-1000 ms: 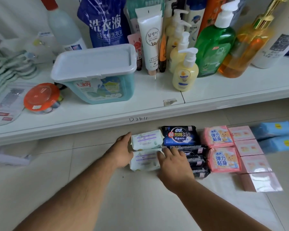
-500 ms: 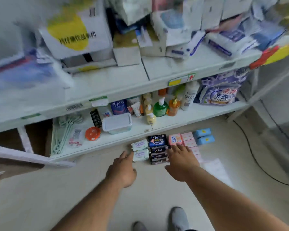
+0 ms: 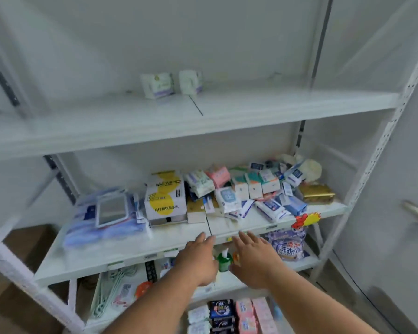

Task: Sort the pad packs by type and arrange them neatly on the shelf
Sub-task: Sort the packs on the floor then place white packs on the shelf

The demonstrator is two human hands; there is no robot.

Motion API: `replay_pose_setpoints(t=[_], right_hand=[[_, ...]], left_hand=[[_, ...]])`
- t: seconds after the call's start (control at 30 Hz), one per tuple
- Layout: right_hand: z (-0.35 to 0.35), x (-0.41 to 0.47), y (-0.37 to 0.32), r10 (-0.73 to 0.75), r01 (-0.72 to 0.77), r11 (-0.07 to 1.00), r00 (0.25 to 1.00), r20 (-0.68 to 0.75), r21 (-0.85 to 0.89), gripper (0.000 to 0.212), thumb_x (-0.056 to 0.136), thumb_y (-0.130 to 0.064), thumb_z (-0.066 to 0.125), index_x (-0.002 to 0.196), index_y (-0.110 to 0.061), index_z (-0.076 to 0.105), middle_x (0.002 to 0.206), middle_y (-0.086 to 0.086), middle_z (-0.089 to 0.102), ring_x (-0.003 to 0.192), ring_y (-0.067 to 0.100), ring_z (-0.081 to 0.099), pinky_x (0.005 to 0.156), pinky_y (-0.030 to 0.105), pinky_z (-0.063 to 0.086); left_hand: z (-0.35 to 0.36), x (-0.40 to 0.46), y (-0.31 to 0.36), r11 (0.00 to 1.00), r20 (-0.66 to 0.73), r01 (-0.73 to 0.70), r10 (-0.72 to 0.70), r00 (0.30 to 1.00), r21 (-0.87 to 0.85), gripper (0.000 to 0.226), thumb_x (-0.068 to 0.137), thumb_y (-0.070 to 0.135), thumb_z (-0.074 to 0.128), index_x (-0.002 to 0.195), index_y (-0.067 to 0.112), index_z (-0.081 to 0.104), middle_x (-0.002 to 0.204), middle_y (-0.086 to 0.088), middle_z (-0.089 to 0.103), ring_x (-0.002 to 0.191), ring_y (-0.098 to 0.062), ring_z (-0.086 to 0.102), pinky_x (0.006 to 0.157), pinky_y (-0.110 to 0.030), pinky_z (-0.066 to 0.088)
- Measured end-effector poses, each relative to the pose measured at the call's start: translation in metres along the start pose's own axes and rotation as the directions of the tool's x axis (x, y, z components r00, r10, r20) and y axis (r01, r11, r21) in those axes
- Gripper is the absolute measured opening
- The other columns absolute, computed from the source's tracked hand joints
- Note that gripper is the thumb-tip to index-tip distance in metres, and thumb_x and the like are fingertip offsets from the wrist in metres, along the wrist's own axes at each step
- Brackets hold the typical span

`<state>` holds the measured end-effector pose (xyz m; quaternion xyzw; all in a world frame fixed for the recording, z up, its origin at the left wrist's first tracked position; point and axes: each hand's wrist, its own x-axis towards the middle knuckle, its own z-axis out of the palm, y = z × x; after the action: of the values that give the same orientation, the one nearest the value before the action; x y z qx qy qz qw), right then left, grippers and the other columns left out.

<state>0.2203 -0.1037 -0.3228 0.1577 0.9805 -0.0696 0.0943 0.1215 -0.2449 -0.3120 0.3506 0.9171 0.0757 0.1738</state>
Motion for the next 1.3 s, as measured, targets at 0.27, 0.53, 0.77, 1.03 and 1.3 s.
replay_pose_setpoints(t=[0.27,0.53,0.77,1.03,1.3], right_hand=[[-0.126,-0.054,0.021,-0.071,0.058,0.995,0.981,-0.182,-0.080,0.084,0.098,-0.061,0.042,0.161,-0.021,0.002,0.169,0.002,0.001,0.155,0.025,0.002,0.125,0.044,0.013],[-0.234,-0.079,0.027,-0.138,0.109,0.989,0.912,-0.387,-0.096,0.081,0.096,-0.060,0.045,0.160,-0.022,0.013,0.168,0.001,0.012,0.151,0.027,0.022,0.120,0.043,0.027],[-0.302,-0.060,0.022,-0.163,0.119,0.986,0.834,-0.527,-0.116,0.075,0.097,-0.059,0.046,0.157,-0.022,0.021,0.162,-0.003,0.028,0.143,0.027,0.036,0.114,0.044,0.037],[-0.344,0.028,0.011,-0.144,0.056,0.983,0.828,-0.542,-0.175,0.068,0.097,-0.055,0.048,0.152,-0.020,0.028,0.158,-0.003,0.034,0.139,0.027,0.040,0.109,0.042,0.041],[-0.383,0.171,-0.014,-0.117,0.019,0.982,0.840,-0.530,-0.187,0.067,0.097,-0.049,0.051,0.153,-0.022,0.026,0.157,-0.004,0.034,0.138,0.026,0.039,0.105,0.040,0.040]], left_hand=[[-0.105,-0.060,0.075,0.998,-0.256,-0.049,0.059,0.965,0.047,0.069,0.093,0.035,0.050,0.154,0.033,0.018,0.164,0.006,0.011,0.145,-0.026,0.027,0.110,-0.041,0.038],[-0.201,-0.090,0.097,0.999,-0.459,-0.030,0.041,0.887,0.031,0.074,0.092,0.041,0.055,0.155,0.035,0.017,0.165,0.010,0.006,0.148,-0.022,0.023,0.116,-0.041,0.030],[-0.273,-0.084,0.083,0.999,-0.579,0.025,-0.003,0.815,0.029,0.072,0.094,0.040,0.053,0.155,0.033,0.017,0.164,0.011,0.009,0.145,-0.020,0.027,0.114,-0.041,0.034],[-0.339,-0.009,0.022,0.996,-0.637,0.086,-0.041,0.770,0.039,0.071,0.091,0.042,0.053,0.153,0.032,0.021,0.161,0.012,0.018,0.140,-0.021,0.035,0.108,-0.040,0.040],[-0.411,0.110,-0.046,0.997,-0.631,0.069,-0.030,0.775,0.038,0.072,0.090,0.042,0.056,0.153,0.029,0.023,0.156,0.009,0.026,0.134,-0.023,0.040,0.105,-0.041,0.042]])
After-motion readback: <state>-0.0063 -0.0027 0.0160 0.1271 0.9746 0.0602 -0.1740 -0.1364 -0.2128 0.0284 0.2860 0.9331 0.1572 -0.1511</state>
